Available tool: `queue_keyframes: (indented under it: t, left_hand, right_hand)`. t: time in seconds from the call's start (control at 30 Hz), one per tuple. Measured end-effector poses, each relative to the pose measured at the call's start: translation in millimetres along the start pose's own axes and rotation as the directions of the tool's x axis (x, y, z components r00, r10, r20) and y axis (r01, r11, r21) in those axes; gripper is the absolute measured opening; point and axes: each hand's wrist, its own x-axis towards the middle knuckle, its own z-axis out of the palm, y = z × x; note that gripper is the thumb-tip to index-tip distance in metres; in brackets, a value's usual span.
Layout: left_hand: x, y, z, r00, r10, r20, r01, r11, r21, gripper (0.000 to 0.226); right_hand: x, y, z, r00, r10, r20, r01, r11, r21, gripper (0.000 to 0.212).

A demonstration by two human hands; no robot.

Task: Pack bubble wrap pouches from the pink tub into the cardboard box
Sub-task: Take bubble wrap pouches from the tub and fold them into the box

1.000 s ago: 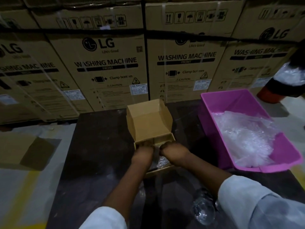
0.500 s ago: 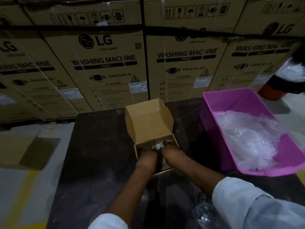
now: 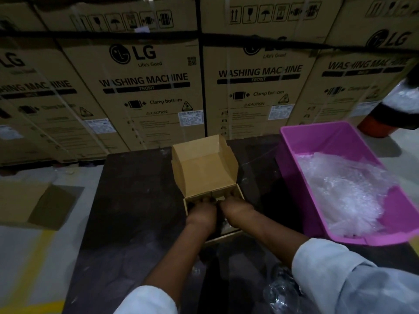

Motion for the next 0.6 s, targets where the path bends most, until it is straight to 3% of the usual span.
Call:
queue_keyframes:
  t: [0.27, 0.47, 0.6]
  left_hand:
    - [-1.2, -7.0, 4.5, 0.997, 0.074, -0.019, -0.073, 0.996, 0.044, 0.063]
    - [12.4, -15.1, 13.0, 0.987, 0.154, -0.037, -0.146, 0.974, 0.175, 0.08]
    - [13.6, -17.6, 17.4, 0.983, 0.17, -0.067, -0.158, 0.975, 0.158, 0.08]
  right_hand:
    - [-11.9, 0.0, 10.5, 0.998, 0.0, -0.064, 0.001, 1.0, 0.018, 0.038]
    - [-14.0, -3.3, 10.8, 0.997, 0.071, 0.013, -0.072, 0.982, 0.176, 0.04]
    - [-21.4, -3.8, 7.6, 0.997, 0.054, -0.057, -0.044, 0.984, 0.172, 0.041]
